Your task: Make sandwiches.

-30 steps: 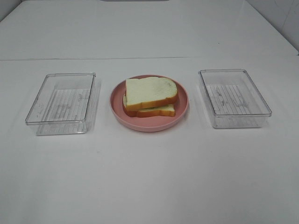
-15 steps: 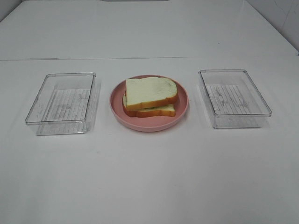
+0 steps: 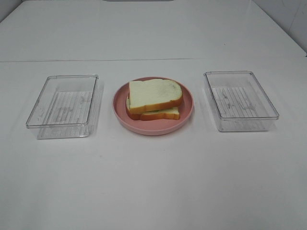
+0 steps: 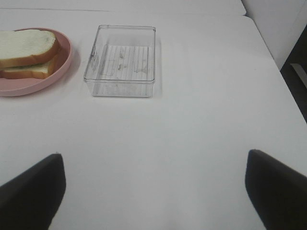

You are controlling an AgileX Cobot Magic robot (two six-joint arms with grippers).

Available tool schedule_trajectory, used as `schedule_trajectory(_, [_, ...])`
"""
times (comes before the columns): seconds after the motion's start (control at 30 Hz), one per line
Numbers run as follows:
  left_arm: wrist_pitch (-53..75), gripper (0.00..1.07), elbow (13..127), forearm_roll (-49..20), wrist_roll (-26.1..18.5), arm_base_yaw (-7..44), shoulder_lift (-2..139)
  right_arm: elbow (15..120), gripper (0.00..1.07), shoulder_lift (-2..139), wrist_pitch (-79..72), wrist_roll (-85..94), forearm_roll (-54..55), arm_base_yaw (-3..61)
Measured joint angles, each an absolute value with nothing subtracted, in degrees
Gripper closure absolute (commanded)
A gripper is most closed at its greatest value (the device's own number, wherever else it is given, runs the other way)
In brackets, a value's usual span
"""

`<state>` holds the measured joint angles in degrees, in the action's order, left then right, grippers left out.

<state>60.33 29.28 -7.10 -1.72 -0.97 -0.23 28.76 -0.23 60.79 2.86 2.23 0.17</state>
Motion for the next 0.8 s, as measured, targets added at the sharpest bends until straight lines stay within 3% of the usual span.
schedule_trajectory(0.8, [60.33,0.08,29.28,-7.28,-1.72,-0.97,-0.23,28.76,0.13,-0.23,60.79,2.86,2.18,0.17])
